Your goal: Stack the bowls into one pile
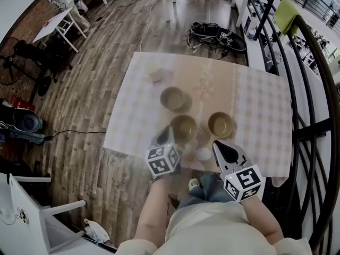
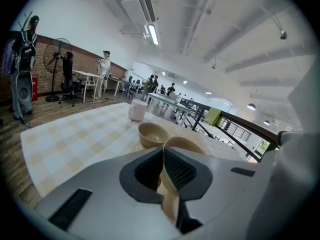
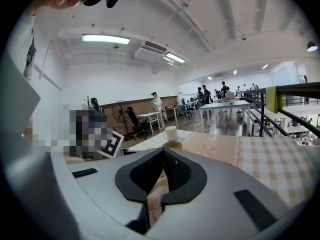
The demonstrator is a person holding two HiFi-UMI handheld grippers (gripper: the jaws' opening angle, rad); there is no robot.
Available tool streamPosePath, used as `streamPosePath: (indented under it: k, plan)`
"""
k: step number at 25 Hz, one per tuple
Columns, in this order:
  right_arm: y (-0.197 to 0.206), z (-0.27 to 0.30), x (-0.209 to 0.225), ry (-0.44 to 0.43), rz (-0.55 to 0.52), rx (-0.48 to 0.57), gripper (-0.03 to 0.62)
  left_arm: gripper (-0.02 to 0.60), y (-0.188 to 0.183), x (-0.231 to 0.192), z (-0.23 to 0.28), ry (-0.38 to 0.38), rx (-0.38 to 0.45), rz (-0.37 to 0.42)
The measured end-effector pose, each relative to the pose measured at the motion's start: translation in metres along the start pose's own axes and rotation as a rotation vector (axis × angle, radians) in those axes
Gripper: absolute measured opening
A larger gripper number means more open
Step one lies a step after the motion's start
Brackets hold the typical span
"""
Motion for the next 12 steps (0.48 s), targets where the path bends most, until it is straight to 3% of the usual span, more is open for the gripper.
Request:
streamPosePath:
  k: [12]
  plan:
    - [-0.025, -0.019, 0.045, 0.012, -0.046, 0.097, 0.0, 0.012, -0.008, 0.058, 0.003, 0.033, 0.009, 0.042]
Point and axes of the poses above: the fingertips, and each gripper's own axes: z forward along the fingers, x to its right, y out of its underside, the point moved 8 cm from there along -z, backward along the fingers, and after that the axes turned 4 degrees about -z, right-handed, at the moved point
